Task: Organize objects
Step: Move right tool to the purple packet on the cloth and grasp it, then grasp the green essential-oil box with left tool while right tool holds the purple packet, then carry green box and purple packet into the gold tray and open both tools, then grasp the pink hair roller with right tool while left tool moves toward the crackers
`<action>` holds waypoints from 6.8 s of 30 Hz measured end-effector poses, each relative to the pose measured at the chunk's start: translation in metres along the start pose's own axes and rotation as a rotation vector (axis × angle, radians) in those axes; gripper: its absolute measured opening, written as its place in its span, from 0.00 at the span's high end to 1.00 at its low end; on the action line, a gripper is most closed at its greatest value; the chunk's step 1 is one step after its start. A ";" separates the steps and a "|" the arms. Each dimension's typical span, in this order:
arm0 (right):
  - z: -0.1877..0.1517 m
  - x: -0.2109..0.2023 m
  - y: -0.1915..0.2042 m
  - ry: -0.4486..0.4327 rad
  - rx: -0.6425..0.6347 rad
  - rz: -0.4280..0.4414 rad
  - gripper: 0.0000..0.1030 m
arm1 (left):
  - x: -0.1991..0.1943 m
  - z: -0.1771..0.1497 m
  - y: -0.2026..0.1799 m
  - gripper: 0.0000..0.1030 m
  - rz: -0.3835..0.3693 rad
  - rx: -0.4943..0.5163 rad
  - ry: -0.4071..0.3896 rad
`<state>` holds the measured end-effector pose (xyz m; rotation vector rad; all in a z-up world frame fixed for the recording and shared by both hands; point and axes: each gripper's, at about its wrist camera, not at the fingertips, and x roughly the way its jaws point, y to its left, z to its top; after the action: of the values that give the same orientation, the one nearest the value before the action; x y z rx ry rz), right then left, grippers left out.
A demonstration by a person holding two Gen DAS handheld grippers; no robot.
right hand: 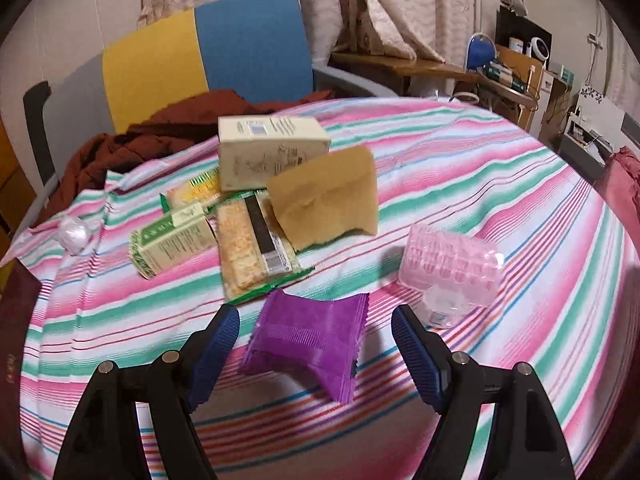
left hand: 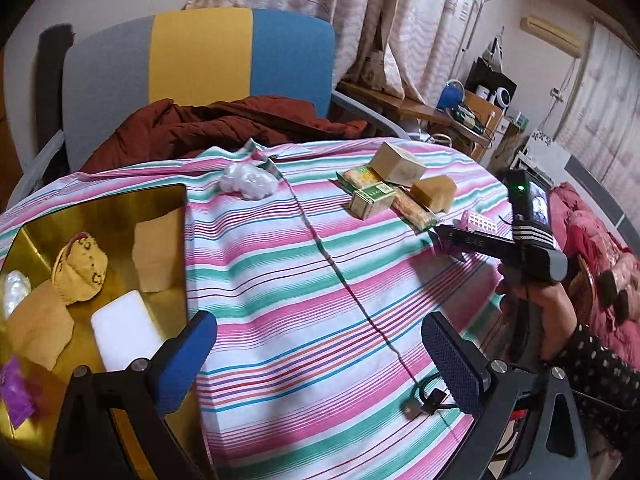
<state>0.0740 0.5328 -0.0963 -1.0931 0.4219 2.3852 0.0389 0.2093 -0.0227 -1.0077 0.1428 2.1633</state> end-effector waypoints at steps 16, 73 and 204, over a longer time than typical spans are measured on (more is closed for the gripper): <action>-0.017 -0.006 -0.015 -0.018 0.028 0.074 0.62 | 0.079 0.049 -0.035 0.00 -0.032 0.103 0.071; -0.025 -0.024 -0.010 -0.147 0.003 0.110 0.65 | 0.132 0.038 -0.062 0.70 -0.008 0.235 -0.102; 0.035 -0.001 -0.086 -0.058 0.227 -0.065 0.20 | 0.001 0.005 -0.010 0.00 0.048 -0.001 -0.048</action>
<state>0.0990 0.6207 -0.0797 -0.9185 0.6105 2.2416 0.0423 0.2187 -0.0181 -0.9614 0.1441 2.2297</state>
